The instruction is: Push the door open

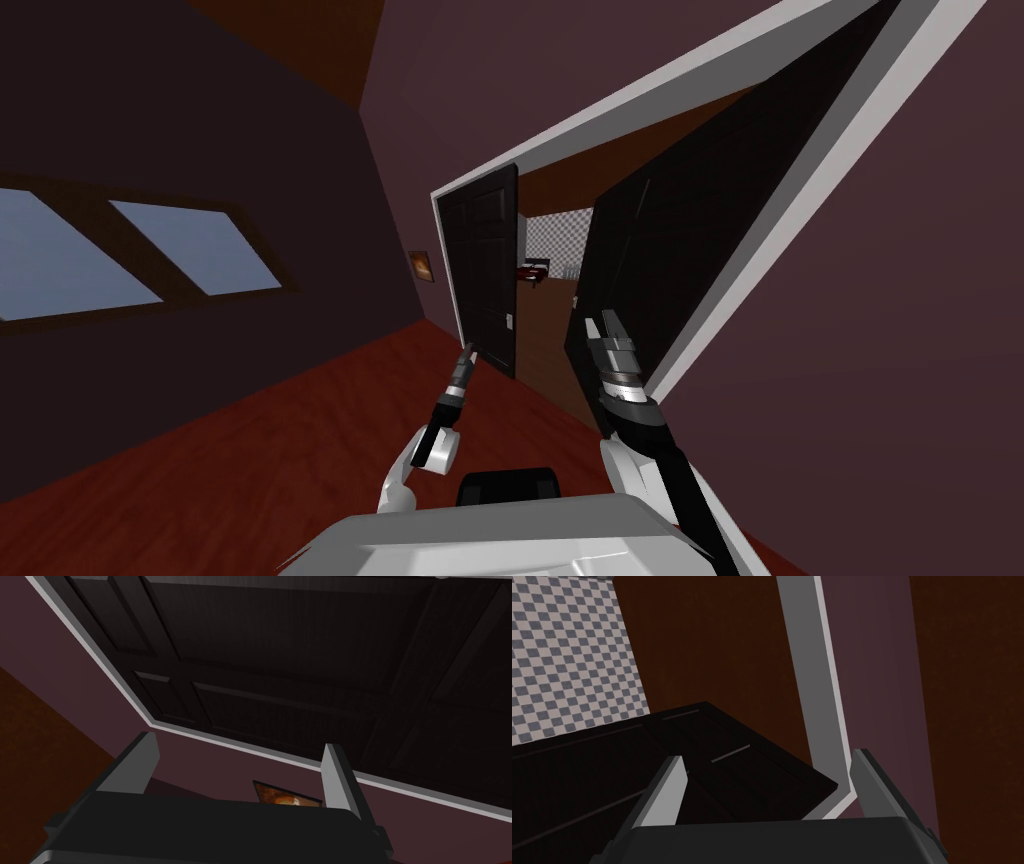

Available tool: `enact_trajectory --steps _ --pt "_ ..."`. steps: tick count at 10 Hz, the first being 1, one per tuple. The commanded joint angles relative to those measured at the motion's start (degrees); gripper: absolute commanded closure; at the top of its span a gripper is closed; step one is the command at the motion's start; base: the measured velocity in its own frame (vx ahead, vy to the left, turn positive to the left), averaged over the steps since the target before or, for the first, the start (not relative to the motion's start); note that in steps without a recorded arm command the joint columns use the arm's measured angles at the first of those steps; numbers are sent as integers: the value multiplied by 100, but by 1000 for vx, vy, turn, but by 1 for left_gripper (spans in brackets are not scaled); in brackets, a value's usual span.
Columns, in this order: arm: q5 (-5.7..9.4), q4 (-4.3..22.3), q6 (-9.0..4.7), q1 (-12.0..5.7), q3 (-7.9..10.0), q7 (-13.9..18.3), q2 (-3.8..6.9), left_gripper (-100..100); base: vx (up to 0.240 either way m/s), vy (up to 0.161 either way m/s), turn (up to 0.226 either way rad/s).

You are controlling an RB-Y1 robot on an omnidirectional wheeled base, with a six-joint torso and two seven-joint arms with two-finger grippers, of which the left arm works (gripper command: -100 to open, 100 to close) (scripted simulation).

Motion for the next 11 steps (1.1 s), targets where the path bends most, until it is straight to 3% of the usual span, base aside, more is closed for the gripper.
enact_trajectory --steps 1,8,9,11 --pt "-9 180 -22 -66 -45 27 14 -100 92 34 -80" --pt "-46 1272 -251 -527 -199 102 -30 -100 99 34 -64" --pt "-46 1272 -251 -527 -199 102 -30 -100 57 22 -16" --pt "-56 1568 -313 -651 -241 123 -50 -100 60 19 -55"
